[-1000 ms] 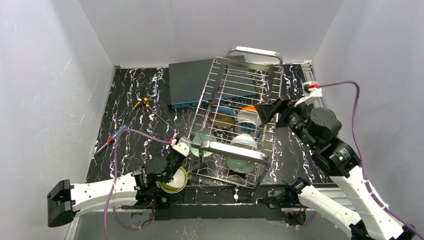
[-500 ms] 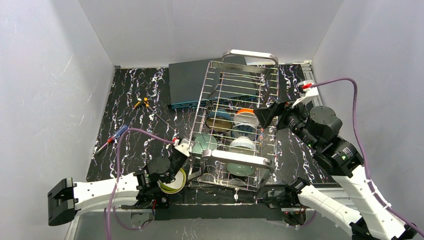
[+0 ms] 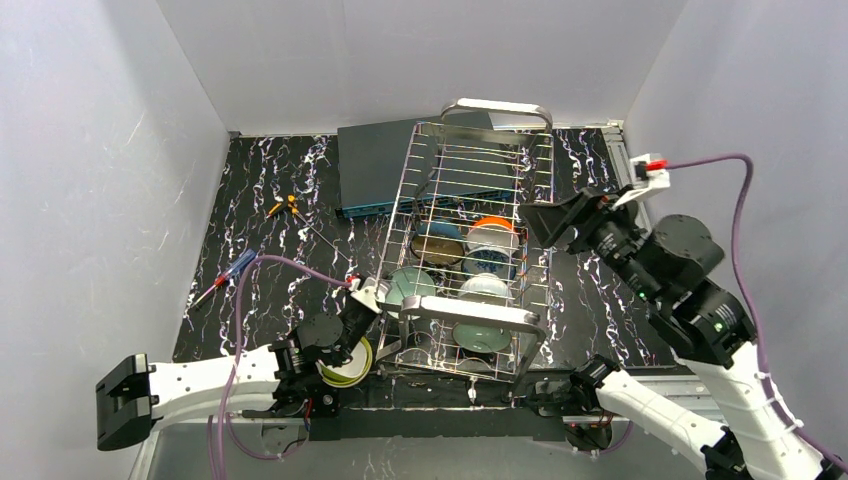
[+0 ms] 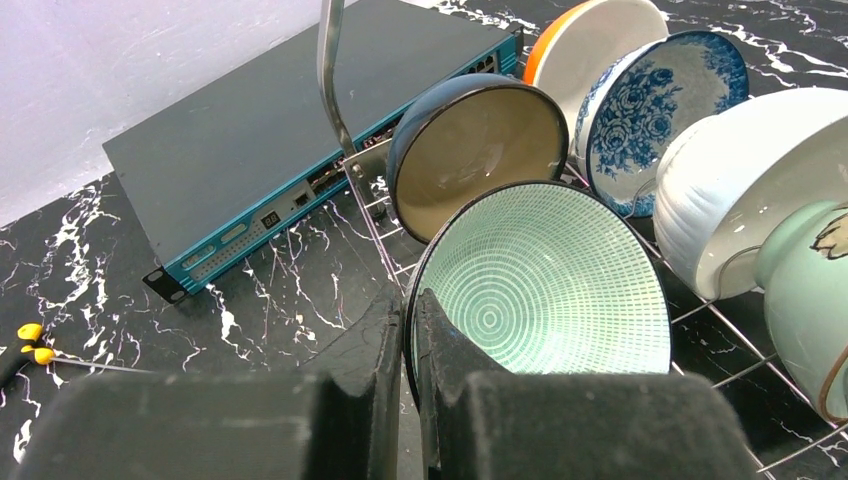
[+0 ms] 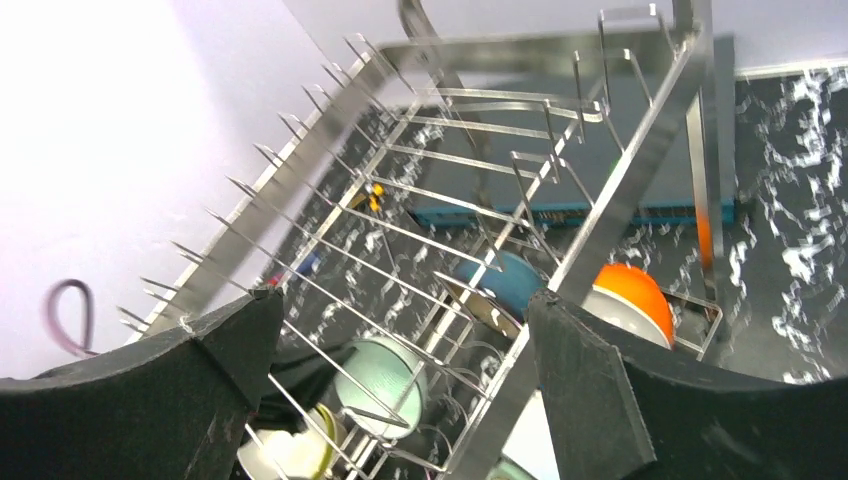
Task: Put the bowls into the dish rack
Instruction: Adjust the dish rack at the center of the board, then adjust the bowl.
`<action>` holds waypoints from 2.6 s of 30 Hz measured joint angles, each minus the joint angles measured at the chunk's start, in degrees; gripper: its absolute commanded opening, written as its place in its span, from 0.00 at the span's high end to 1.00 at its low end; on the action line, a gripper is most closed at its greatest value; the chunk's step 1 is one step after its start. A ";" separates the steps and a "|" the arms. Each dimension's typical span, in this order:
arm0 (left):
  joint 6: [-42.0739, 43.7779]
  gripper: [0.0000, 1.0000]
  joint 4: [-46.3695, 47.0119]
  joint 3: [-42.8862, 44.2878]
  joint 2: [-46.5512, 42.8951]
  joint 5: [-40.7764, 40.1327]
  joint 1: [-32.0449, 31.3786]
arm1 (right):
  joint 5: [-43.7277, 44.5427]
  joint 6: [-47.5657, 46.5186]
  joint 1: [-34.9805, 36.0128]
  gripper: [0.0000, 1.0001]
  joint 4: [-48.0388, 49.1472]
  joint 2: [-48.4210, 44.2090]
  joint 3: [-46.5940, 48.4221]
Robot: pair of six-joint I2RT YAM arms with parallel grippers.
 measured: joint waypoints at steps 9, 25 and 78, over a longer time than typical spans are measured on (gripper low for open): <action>-0.20 1.00 0.00 0.00 1.81 0.44 0.00 | 6.10 0.35 0.37 0.01 2.91 -5.35 0.87; -1.81 1.00 0.00 0.00 1.84 0.94 0.00 | 30.12 2.75 0.37 0.05 -10.84 -18.21 -17.86; 1.79 1.00 29.05 -0.61 18.84 30.88 14.27 | -26.16 7.28 -0.22 0.04 47.15 -10.01 -50.16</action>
